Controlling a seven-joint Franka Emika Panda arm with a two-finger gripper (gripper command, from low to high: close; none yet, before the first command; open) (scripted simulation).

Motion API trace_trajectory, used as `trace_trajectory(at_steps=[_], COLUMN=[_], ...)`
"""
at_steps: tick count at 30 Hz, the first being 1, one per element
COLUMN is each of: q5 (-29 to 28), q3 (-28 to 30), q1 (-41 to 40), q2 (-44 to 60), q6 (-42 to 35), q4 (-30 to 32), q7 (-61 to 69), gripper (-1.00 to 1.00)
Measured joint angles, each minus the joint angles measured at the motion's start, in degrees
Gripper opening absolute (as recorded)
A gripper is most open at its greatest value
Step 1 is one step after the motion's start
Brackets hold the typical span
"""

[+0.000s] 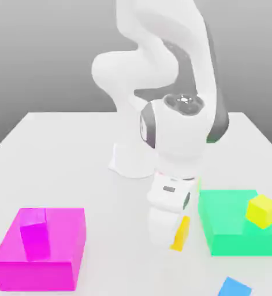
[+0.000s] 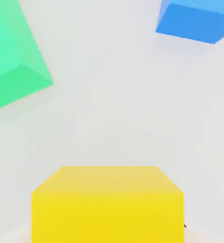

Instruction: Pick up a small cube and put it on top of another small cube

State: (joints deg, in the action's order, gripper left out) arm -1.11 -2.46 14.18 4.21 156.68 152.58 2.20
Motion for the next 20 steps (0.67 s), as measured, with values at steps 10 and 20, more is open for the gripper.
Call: trace_trajectory(at_steps=[10, 20], q5=[2.18, 0.71], q3=[-6.95, -7.97], q1=[13.57, 15.53], q2=[-8.85, -2.88], q6=[-15.17, -8.98], q4=[-6.43, -6.14], q7=[-26.42, -33.36], gripper=[-1.0, 1.0])
